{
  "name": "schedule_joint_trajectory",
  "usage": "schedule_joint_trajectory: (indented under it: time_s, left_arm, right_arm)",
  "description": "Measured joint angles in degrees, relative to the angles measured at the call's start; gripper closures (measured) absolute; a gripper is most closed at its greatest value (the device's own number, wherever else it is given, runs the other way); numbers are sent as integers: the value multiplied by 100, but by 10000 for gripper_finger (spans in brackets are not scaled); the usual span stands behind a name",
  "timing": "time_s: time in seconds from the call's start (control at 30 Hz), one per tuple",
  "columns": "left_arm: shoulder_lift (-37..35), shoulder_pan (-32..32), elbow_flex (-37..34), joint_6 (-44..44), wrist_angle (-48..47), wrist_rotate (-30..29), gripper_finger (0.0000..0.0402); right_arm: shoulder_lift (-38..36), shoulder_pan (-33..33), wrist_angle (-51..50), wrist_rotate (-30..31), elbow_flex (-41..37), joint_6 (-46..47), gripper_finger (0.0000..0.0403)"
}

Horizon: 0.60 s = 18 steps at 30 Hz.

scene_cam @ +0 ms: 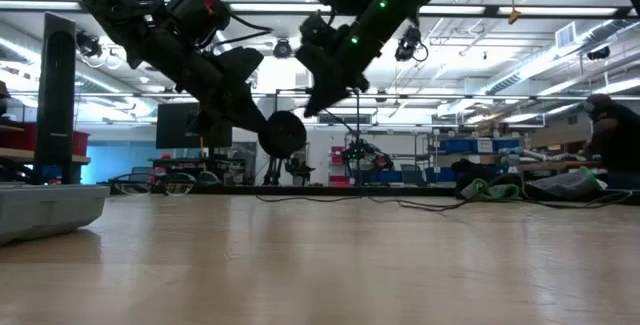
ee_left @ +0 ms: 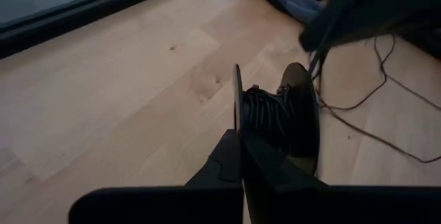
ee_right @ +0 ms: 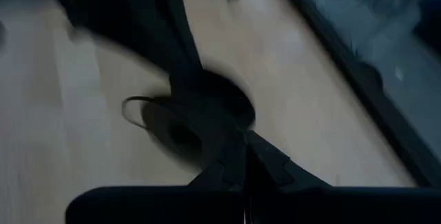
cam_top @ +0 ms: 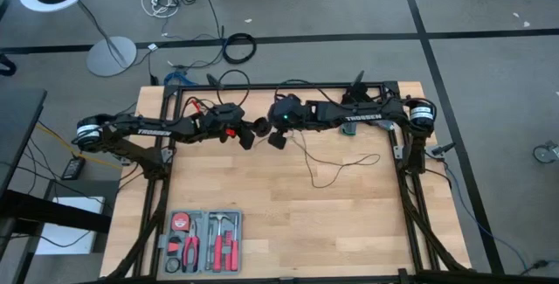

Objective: Coil cords
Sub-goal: Coil the black wire onto the black spool

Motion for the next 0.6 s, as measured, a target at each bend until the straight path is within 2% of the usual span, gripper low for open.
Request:
schedule_joint_trajectory:
  time_s: [0.27,0.53,0.6]
  left_arm:
    - [-84,99,-3,8,104,25,402]
    - [-389,96,57,-12,406,762,402]
    - [-528,96,57,-13,366,745,402]
  right_arm:
    - [-19,32,-605,-353,-199,506,381]
    - [-15,142,149,-329,-978,972,313]
    - [-11,184,325,-381,-1128,1083,295]
